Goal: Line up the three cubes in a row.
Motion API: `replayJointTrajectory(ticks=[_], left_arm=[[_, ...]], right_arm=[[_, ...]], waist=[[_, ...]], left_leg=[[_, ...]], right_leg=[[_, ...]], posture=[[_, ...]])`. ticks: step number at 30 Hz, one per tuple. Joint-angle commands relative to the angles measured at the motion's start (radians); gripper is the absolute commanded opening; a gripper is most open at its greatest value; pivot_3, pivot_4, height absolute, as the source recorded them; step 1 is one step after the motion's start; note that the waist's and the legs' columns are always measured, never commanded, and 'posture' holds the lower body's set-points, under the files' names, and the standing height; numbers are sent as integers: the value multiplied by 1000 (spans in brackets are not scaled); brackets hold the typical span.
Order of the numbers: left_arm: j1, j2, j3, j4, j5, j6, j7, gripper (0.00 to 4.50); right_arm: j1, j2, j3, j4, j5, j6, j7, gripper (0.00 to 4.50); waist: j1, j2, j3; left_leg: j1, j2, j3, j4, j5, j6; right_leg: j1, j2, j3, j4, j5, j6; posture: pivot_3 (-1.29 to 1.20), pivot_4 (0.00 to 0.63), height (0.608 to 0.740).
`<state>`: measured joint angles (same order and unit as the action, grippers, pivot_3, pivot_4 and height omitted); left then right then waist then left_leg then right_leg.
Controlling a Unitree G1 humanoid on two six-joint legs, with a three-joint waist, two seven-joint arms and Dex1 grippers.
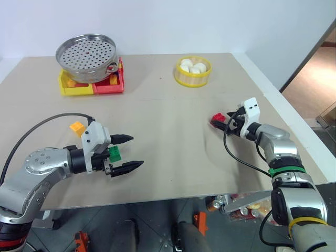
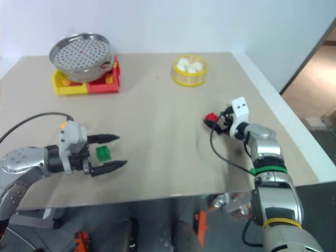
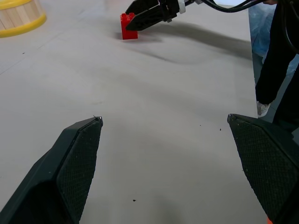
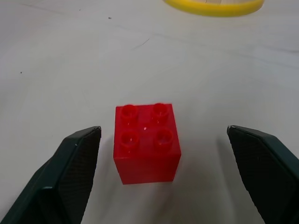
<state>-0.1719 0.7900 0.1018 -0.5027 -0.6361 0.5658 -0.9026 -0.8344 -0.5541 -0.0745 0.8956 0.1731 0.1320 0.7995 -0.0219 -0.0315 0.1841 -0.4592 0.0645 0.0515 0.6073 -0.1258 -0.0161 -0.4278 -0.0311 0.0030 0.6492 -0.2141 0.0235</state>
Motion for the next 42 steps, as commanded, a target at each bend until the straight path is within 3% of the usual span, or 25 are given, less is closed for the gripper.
replayJointTrajectory(ticks=[1, 7, 8, 14, 20, 26, 42], left_arm=[[-4, -8, 2, -24, 5, -23, 2, 4500], [3, -16, 3, -26, 18, -22, 10, 4500], [8, -16, 6, -25, 20, -23, 12, 4500], [32, -16, 21, -22, 24, -21, 20, 4500], [49, -22, 27, -21, 18, -12, 33, 4500], [74, -16, 42, -31, 11, 1, 39, 4500], [133, -9, 85, -96, -5, 32, 86, 4500]], right_arm=[[-35, 8, -14, 18, 4, -23, 26, 3433], [-43, 15, -13, 46, -12, -52, 35, 1358], [-46, 12, -9, 42, -16, -57, 45, 1238], [-104, -1, 49, -20, -24, -22, 230, 1241], [-176, 41, 246, -110, -86, -43, 567, 1241], [-242, 80, 359, -45, -153, -132, 739, 1241], [-302, 137, 341, 180, -187, -269, 715, 1241]], waist=[[0, 0, 0], [0, 0, 0], [0, 0, 0], [-2, 0, 0], [-2, 0, 0], [1, 0, 0], [0, 0, 0]], left_leg=[[0, 0, 0, 0, 0, 0], [0, 0, 0, 0, 0, 0], [0, 0, 0, 0, 0, 0], [0, 0, 0, 0, 0, 0], [2, 2, 0, 0, 0, 0], [1, 3, 0, 0, 0, 0], [2, 4, 0, 0, 0, -1]], right_leg=[[0, 0, 0, 0, 0, 0], [0, 0, 0, 0, 1, 1], [0, 0, 0, 0, 1, 1], [0, 1, 1, 0, 1, 1], [0, 2, 1, 1, 1, 0], [0, 3, 0, 1, 1, -2], [0, 3, 0, 1, 2, -3]], posture=[[0, 150, 740], [0, 150, 740], [0, 150, 740], [0, 150, 740], [0, 150, 740], [0, 150, 740], [0, 150, 740]])
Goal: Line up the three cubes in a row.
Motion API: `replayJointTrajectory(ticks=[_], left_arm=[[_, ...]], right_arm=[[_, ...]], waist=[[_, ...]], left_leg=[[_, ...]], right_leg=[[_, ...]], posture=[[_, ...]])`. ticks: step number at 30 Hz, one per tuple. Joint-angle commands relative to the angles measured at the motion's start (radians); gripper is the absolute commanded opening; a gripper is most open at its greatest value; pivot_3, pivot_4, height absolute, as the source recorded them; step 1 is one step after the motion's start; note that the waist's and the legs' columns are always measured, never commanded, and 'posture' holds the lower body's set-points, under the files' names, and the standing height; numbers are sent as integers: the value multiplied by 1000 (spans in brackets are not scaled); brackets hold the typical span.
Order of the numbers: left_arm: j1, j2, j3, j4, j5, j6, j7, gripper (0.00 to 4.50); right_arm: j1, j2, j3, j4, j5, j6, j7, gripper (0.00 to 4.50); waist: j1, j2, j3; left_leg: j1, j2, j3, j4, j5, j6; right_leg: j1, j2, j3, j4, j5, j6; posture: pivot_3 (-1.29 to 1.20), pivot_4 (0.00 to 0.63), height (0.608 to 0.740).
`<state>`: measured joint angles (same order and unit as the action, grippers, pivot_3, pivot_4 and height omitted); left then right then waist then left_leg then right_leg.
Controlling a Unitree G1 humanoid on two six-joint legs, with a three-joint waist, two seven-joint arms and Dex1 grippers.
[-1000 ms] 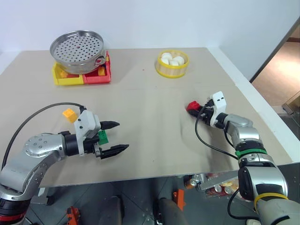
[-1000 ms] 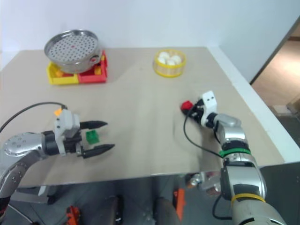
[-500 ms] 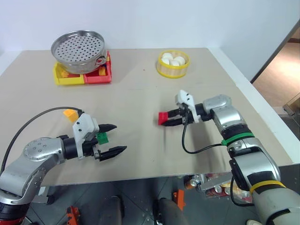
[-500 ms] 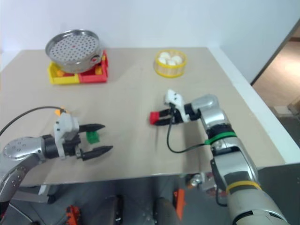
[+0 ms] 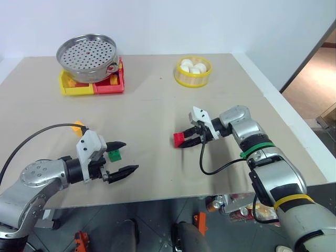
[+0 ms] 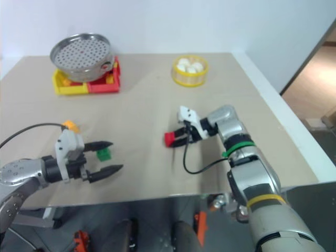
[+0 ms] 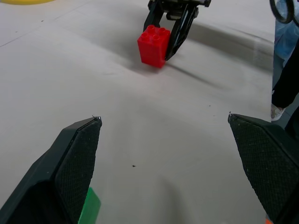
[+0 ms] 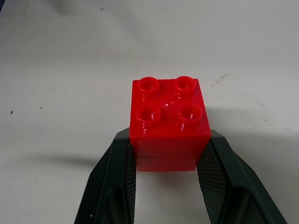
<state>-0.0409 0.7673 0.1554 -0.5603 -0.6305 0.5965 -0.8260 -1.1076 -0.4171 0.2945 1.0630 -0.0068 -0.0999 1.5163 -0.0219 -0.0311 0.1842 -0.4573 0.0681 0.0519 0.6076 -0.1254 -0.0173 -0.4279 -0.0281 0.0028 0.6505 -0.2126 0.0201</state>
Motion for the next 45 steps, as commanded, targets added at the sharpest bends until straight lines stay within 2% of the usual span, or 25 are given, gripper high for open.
replayJointTrajectory(ticks=[1, 3, 4, 10, 11, 16, 18, 20, 25, 31, 34, 42, 45], left_arm=[[2, 15, 32, -38, -10, 2, 10, 4500], [3, 18, 32, -38, -9, 1, 11, 4500], [2, 20, 31, -38, -9, 2, 12, 4500], [5, 16, 37, -29, 6, 1, 40, 4500], [8, 11, 41, -27, 10, -1, 52, 4500], [47, -57, 115, -28, 68, -32, 196, 4500], [83, -71, 158, -39, 77, -55, 207, 4500], [112, -68, 194, -34, 79, -79, 188, 4500], [123, 36, 226, 63, 60, -121, 3, 4500], [1, 133, 145, 270, 108, -184, -160, 4500], [-41, 122, 106, 319, 108, -193, -197, 4500], [-112, 107, -11, 435, 172, -263, -278, 4500], [-164, 99, -55, 517, 221, -309, -295, 4500]], right_arm=[[-29, 1, -28, 19, -10, -44, -3, 1241], [-31, 2, -30, 31, -13, -56, -7, 1241], [-31, 2, -31, 36, -15, -65, -11, 2266], [-32, -2, -62, 32, 0, -72, -15, 4277], [-31, -4, -69, 26, 2, -74, -15, 4424], [-15, -26, -122, -91, 58, -18, 14, 4424], [14, -36, -132, -177, 80, 16, 23, 4424], [47, -47, -131, -271, 102, 60, 35, 4424], [119, -69, -115, -452, 130, 128, 32, 4424], [119, -76, -115, -479, 119, 123, -8, 4424], [130, -73, -131, -520, 147, 161, -25, 4424], [176, -81, -181, -766, 344, 461, -16, 4424], [194, -86, -186, -830, 376, 510, -35, 4424]], waist=[[0, 0, 0], [0, 0, 0], [0, 0, 0], [0, 0, 0], [0, 0, 0], [0, 0, 0], [0, 0, 0], [0, 0, 0], [1, 1, 0], [1, 1, 0], [1, 1, 0], [1, 0, 0], [1, 0, 0]], left_leg=[[0, 0, 0, 0, 0, 0], [0, 0, 0, 0, 0, 0], [0, 0, 0, 0, 0, 0], [0, 0, 0, 0, 0, 0], [0, 0, 0, 0, 0, 0], [0, 0, 0, 0, 0, 0], [0, 0, 0, 0, 0, 0], [0, 1, 0, -1, 0, 0], [1, 1, 1, -2, 0, -1], [-1, 1, 1, -1, 0, -4], [-1, 1, 2, -1, 1, -4], [-3, 5, 2, -3, 1, -4], [-3, 7, 2, -3, 1, -4]], right_leg=[[0, 0, 0, 0, 0, 0], [0, 0, 0, 0, 0, 0], [0, 0, 0, 0, 0, 0], [0, 0, 0, 0, 0, 0], [0, 0, 0, 0, 0, 0], [0, 0, 0, 0, 0, 0], [0, 0, 0, 0, 0, 0], [0, 0, 0, 0, 0, -1], [-1, 0, -1, 0, 0, -3], [-7, -1, -2, 1, 3, -6], [-8, -1, -2, 1, 5, -7], [-12, 3, -2, 3, 6, -6], [-12, 5, -3, 3, 5, -6]], posture=[[0, 150, 740], [0, 150, 740], [0, 150, 740], [0, 150, 740], [0, 150, 740], [0, 150, 740], [0, 150, 740], [0, 150, 740], [0, 150, 740], [0, 150, 740], [0, 150, 740], [0, 150, 740], [0, 150, 740]])
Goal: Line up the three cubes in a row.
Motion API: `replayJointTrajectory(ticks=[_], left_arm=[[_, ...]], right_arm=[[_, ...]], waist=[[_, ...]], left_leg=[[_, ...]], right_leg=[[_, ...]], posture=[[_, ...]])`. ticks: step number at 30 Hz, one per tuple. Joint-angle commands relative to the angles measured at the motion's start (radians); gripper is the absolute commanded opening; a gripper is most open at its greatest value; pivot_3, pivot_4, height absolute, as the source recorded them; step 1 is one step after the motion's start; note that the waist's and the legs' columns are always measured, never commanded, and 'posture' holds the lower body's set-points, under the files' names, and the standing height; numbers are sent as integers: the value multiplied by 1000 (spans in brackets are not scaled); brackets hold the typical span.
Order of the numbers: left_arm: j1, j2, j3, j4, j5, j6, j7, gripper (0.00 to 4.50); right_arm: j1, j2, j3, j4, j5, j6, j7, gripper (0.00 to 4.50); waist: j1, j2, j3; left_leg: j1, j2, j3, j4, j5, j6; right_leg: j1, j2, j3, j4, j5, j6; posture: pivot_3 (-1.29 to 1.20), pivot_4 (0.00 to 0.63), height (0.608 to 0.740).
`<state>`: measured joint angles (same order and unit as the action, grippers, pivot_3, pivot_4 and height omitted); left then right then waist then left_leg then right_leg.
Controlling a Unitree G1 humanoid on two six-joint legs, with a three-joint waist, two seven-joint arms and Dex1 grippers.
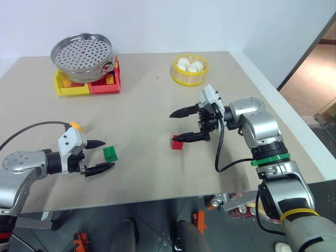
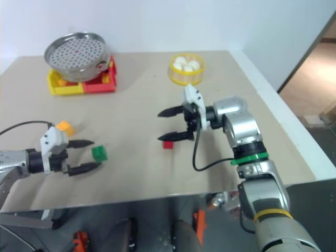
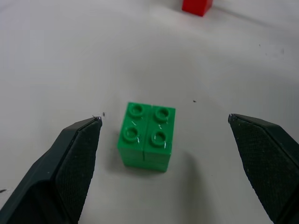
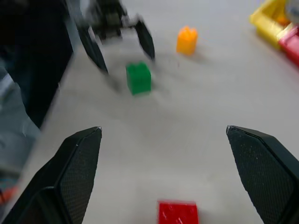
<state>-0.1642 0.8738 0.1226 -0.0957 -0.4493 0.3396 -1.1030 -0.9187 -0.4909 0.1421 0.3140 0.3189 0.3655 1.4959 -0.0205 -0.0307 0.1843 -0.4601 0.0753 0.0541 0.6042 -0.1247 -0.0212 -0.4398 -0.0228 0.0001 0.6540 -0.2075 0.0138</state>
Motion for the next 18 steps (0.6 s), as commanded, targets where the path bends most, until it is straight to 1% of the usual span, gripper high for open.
replayJointTrajectory(ticks=[1, 3, 6, 9, 12, 13, 15, 16, 18], left_arm=[[-55, -11, -35, 76, 55, -68, -23, 4500], [-82, -22, -55, 120, 78, -95, -30, 4500], [-104, -31, -78, 156, 94, -100, -49, 4500], [-118, -40, -98, 180, 110, -113, -64, 3649], [-129, -52, -104, 195, 123, -122, -58, 2640], [-130, -52, -106, 197, 125, -123, -62, 2205], [-129, -53, -105, 198, 128, -126, -68, 1510], [-129, -54, -103, 197, 129, -128, -69, 1313], [-130, -57, -96, 196, 130, -135, -63, 1323]], right_arm=[[11, -13, -35, -95, 57, 54, -22, 4424], [22, -16, -33, -118, 64, 59, -35, 4424], [34, -23, -30, -136, 69, 59, -51, 4424], [45, -31, -25, -140, 62, 43, -62, 4500], [53, -37, -23, -141, 61, 35, -71, 4500], [56, -40, -20, -142, 58, 29, -70, 4500], [60, -44, -15, -143, 56, 21, -70, 4500], [61, -45, -13, -142, 55, 19, -70, 4500], [60, -45, -9, -135, 50, 6, -71, 4500]], waist=[[0, 0, 0], [0, 0, 0], [0, 0, 0], [0, 0, 0], [0, 0, 0], [0, 0, 0], [0, 0, 0], [0, 0, 0], [0, 0, 0]], left_leg=[[0, 1, 0, 0, 0, 0], [0, 1, 0, 1, 0, 0], [0, 1, 1, 2, 0, 0], [0, 2, 2, 3, 0, 0], [0, 2, 3, 3, 0, 0], [0, 2, 3, 3, 0, 0], [0, 2, 3, 3, 0, 0], [0, 3, 3, 3, 0, 0], [0, 3, 3, 3, 0, 0]], right_leg=[[0, 0, 0, 0, 0, -1], [0, 0, 0, 1, -2, -4], [0, 0, 0, 1, -1, -4], [0, 0, 1, 1, 0, -4], [0, 0, 1, 1, 0, -4], [0, 1, 1, 1, 0, -4], [0, 1, 1, 1, 0, -4], [0, 1, 0, 1, 0, -4], [0, 1, 1, 1, 0, -4]], posture=[[0, 150, 740], [0, 150, 740], [0, 150, 740], [0, 150, 740], [0, 150, 740], [0, 150, 740], [0, 150, 740], [0, 150, 740], [0, 150, 740]])
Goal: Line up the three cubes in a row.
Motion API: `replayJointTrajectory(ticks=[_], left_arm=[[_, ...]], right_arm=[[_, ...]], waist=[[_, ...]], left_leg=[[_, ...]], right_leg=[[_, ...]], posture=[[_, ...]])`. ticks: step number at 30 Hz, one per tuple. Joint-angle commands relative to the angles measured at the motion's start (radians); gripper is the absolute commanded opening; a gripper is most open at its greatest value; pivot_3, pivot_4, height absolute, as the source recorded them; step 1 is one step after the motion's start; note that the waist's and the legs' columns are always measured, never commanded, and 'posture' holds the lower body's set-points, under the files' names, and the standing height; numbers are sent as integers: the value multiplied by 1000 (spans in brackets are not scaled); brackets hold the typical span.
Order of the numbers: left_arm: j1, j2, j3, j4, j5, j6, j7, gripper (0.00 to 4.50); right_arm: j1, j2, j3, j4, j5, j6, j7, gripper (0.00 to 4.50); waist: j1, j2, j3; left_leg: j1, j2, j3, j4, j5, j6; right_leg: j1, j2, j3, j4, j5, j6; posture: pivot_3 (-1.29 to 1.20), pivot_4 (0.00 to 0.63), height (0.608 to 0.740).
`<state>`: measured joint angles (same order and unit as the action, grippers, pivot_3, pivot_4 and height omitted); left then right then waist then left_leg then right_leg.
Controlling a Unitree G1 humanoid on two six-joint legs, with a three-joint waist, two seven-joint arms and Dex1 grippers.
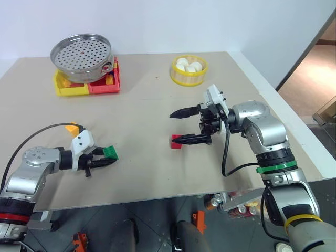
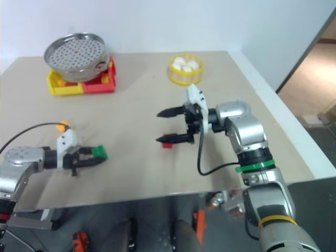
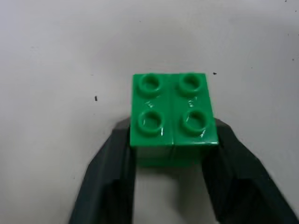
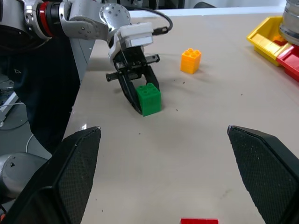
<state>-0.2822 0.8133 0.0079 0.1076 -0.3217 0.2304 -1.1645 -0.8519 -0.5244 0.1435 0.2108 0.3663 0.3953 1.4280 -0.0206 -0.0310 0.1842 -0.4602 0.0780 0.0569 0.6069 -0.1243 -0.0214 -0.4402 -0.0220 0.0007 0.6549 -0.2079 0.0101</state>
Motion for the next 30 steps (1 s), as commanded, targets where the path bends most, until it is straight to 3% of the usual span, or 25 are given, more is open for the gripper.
replayJointTrajectory(ticks=[1, 6, 12, 19, 30], left_arm=[[-16, 3, 21, -13, -1, -22, -3, 1323], [-65, 1, -7, -62, 5, 15, 3, 1323], [-222, -67, -97, -65, 25, 32, -24, 1323], [-406, -188, -231, 121, 117, -6, -61, 1323], [-532, -301, -286, 340, 215, -93, -81, 1323]], right_arm=[[-8, -11, -9, -28, -1, -31, -3, 4500], [-21, -7, -5, -9, -12, -59, -6, 4500], [-42, 0, -1, 37, -31, -91, -14, 4500], [-38, 6, 5, 91, -57, -132, -17, 4500], [-28, 5, 0, 98, -70, -149, -24, 4500]], waist=[[0, 0, 0], [0, 0, 0], [2, 0, 0], [1, 0, 0], [0, 0, 0]], left_leg=[[0, 0, 0, 0, 0, 0], [0, 0, 0, 0, 0, 0], [-1, 0, 1, 4, 0, 0], [-1, 0, 1, 8, 0, 0], [-1, 1, -3, 12, 0, 0]], right_leg=[[0, 0, 0, 0, 0, 0], [0, 0, 0, 0, 0, 0], [1, 0, 0, 1, 1, 2], [1, 2, 1, 4, 3, 5], [0, 5, 3, 11, 0, 2]], posture=[[0, 150, 740], [0, 150, 740], [0, 150, 740], [0, 150, 740], [0, 150, 740]])
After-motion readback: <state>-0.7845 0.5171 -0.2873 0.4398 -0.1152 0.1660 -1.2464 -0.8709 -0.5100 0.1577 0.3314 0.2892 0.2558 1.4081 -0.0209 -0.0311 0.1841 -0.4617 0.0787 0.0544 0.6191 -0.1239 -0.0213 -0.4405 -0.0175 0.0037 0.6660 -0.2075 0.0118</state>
